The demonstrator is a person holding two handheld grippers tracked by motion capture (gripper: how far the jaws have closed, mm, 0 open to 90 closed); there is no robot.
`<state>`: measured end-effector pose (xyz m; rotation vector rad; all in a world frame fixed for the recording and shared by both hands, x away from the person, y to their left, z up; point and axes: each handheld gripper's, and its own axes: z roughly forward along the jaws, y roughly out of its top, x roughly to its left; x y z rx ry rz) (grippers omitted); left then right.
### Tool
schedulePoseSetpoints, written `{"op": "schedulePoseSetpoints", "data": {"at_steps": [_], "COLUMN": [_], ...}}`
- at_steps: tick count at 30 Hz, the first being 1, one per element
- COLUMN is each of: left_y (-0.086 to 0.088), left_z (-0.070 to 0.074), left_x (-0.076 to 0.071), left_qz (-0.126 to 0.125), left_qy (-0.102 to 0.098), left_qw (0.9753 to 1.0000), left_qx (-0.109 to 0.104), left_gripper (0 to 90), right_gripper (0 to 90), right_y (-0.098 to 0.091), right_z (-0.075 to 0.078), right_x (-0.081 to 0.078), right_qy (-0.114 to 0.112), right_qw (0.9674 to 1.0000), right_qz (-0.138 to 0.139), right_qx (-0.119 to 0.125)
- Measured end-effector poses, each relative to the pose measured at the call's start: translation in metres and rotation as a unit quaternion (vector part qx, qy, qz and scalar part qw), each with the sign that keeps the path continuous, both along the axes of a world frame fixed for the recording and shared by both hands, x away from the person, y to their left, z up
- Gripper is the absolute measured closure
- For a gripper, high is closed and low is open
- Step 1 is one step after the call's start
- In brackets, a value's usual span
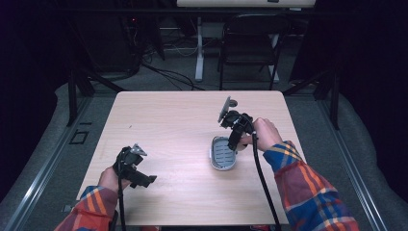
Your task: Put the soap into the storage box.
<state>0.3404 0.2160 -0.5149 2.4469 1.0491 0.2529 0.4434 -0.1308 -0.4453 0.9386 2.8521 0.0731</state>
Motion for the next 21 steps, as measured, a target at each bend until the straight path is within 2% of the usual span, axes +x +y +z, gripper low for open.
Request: {"op": "schedulePoseSetpoints", "data": {"at_steps": [16, 21], "left_y": [0.001, 0.001], "left_z": [0.000, 0.000], "left_x": [0.000, 0.000], "left_qz": [0.000, -0.002], "left_qy": [0.001, 0.004], "left_qw": [1.0000, 1.0000], "left_qx": [0.001, 0.000], "left_gripper": [0.4, 0.4], "right_gripper": [24.6, 24.6], "right_y": [0.024, 0.034], "right_z": [-0.013, -0.022], "right_x": [0.006, 0.009], "right_qy": [0.019, 0.028], "right_qw": [0.9996, 0.9992], "right_qz": [0.019, 0.023], "right_qx": [-0.012, -0.012]}}
